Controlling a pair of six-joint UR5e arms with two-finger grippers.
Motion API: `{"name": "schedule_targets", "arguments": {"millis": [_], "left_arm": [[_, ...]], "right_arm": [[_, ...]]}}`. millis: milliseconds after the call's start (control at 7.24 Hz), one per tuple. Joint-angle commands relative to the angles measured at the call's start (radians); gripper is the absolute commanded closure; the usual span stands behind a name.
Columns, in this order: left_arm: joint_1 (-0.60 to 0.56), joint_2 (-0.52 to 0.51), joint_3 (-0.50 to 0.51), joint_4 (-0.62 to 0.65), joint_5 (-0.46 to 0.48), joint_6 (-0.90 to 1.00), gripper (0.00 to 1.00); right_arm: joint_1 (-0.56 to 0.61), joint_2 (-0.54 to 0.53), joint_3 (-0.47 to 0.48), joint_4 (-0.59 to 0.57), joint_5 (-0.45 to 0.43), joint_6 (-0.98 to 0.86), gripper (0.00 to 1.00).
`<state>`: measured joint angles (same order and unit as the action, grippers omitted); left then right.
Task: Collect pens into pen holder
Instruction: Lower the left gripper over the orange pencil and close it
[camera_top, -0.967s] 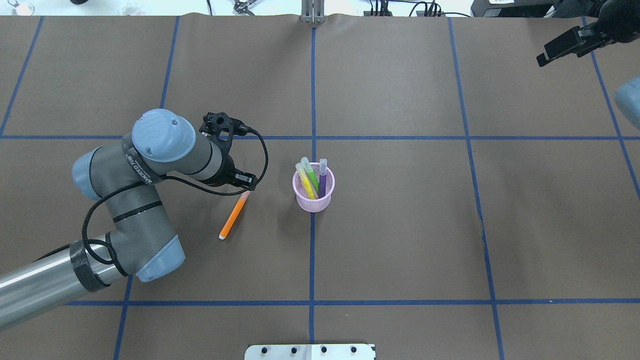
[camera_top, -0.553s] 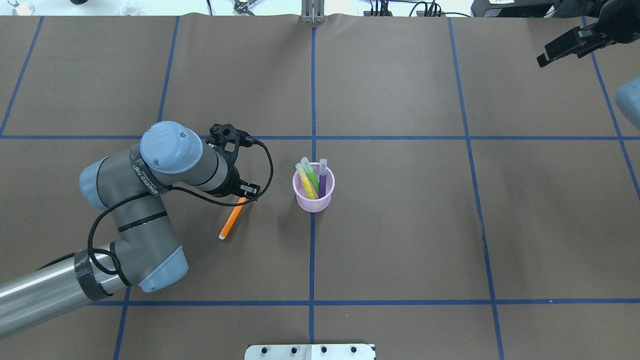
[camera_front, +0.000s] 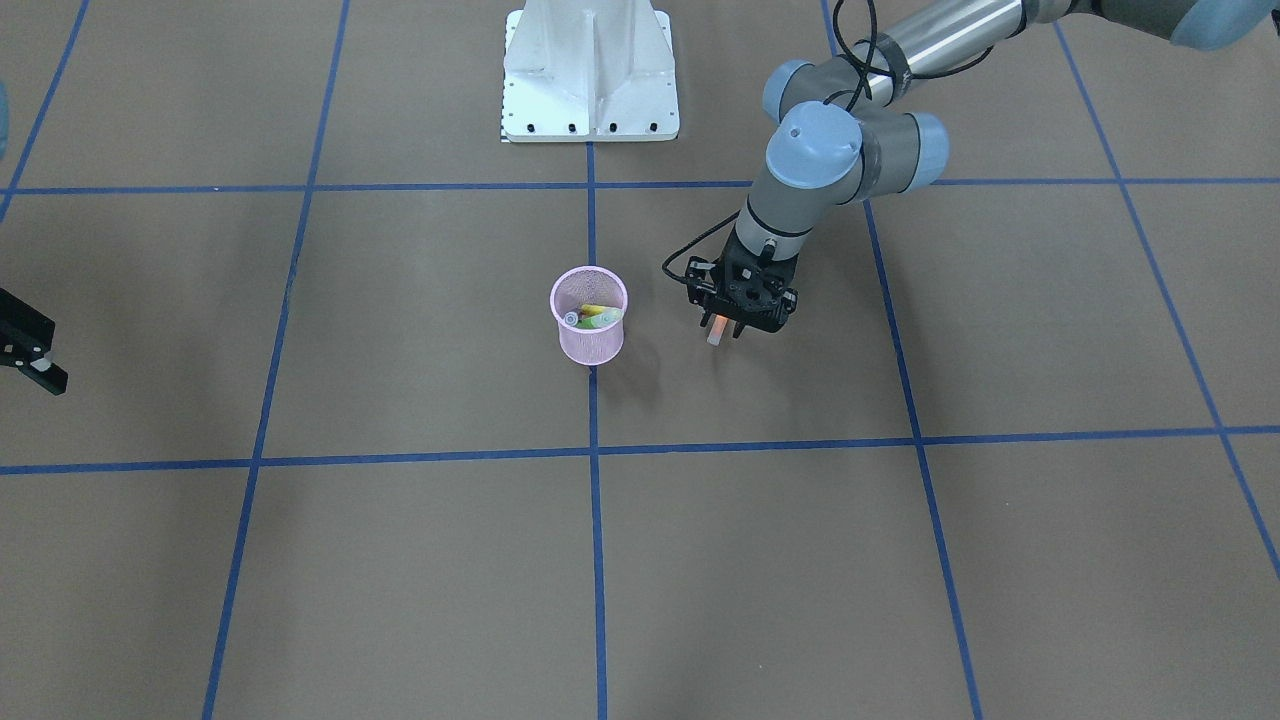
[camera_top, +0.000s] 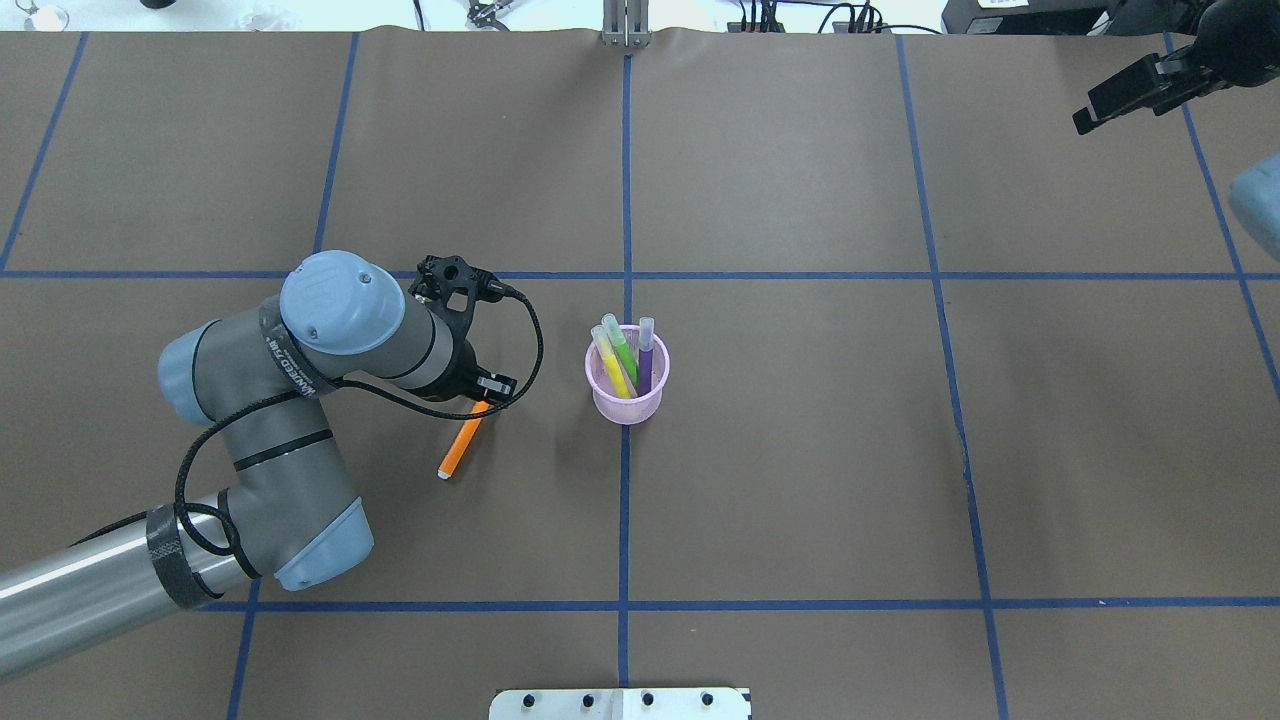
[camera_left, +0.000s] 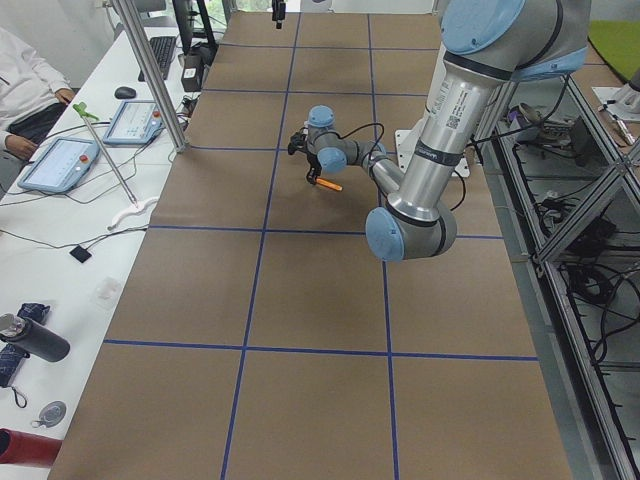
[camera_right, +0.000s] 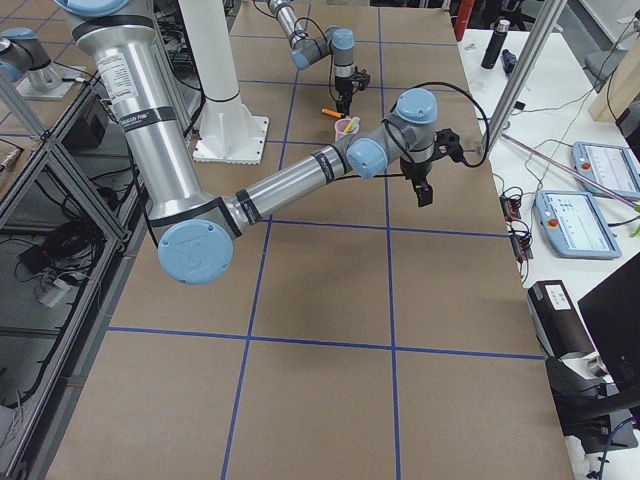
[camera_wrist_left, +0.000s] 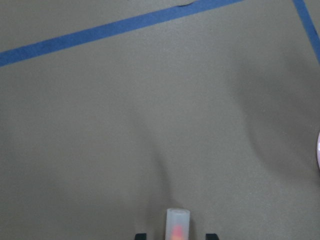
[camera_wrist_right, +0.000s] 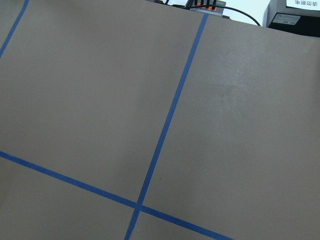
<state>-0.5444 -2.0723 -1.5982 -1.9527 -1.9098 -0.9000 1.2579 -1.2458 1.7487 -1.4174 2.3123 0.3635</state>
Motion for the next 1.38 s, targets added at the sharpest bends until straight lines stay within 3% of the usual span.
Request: {"name": "schedule_targets", "arguments": {"millis": [0, 414, 691, 1243], "left_arm": [[0.006, 0.0, 0.001, 0.0, 0.005, 0.0, 0.54], [0.017, -0.002, 0.003, 0.002, 0.031, 0.0, 0.67], [0.017, -0.002, 0.001, 0.002, 0.031, 0.0, 0.68], [0.014, -0.008, -0.025, 0.0, 0.031, -0.002, 1.0]], "right_arm": [[0.0, 0.0, 0.0, 0.0, -0.001, 0.0, 0.0], [0.0, 0.0, 0.0, -0.002, -0.002, 0.0, 0.0], [0.0, 0.002, 0.0, -0.002, -0.001, 0.0, 0.0], [0.0, 0.002, 0.0, -0.002, -0.001, 0.0, 0.0]]}}
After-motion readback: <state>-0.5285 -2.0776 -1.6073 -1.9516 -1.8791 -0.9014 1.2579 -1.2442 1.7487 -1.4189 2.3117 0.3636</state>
